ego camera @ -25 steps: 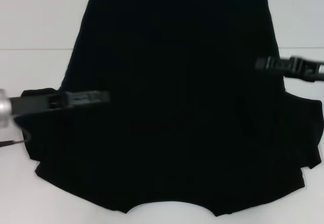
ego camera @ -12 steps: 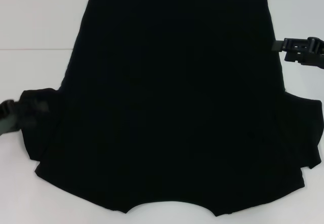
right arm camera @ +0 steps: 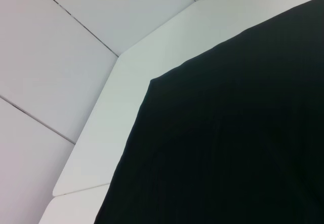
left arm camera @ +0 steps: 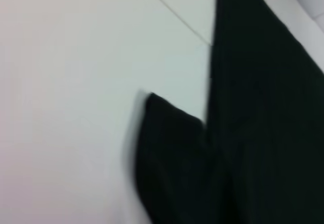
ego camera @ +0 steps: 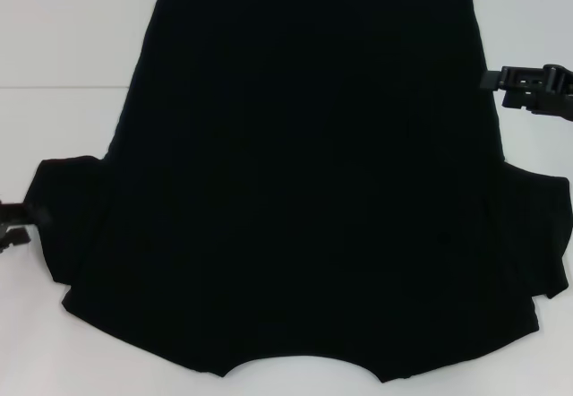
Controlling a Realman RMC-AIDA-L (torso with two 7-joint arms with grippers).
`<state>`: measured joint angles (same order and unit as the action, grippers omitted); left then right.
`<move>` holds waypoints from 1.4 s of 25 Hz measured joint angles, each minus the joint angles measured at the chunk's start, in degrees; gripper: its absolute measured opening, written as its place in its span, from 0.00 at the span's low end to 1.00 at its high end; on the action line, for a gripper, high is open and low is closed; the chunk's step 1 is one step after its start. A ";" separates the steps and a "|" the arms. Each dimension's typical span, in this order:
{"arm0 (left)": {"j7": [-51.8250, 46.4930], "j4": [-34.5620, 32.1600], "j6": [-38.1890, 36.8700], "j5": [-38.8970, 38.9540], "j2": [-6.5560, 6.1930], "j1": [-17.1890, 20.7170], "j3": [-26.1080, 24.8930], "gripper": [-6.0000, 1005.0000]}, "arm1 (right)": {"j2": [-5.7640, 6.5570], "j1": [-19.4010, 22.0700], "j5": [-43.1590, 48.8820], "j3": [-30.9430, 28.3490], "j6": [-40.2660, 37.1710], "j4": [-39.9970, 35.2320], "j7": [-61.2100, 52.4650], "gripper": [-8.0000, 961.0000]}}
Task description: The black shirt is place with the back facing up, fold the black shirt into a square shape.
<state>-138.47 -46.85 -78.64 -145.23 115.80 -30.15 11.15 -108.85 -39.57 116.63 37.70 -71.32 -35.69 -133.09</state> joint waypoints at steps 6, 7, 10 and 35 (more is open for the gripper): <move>-0.03 2.68 3.78 -2.77 0.04 -0.52 0.38 0.49 | 0.03 0.09 0.00 -0.25 0.02 0.00 -0.25 0.75; -0.02 3.02 4.13 -2.83 0.02 -0.59 0.40 0.49 | 0.04 0.10 0.00 -0.32 0.03 0.00 -0.36 0.75; 0.09 3.50 4.89 -2.85 0.00 -0.71 0.45 0.49 | 0.04 0.10 0.00 -0.39 0.04 0.00 -0.53 0.75; -0.36 5.71 6.83 -2.15 -0.11 -2.59 2.65 0.20 | 0.31 0.90 -0.27 -0.64 -0.31 0.00 -0.77 0.75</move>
<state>-138.83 -41.14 -71.80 -147.37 115.69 -32.74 13.80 -108.54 -38.67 116.36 37.07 -71.63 -35.69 -133.86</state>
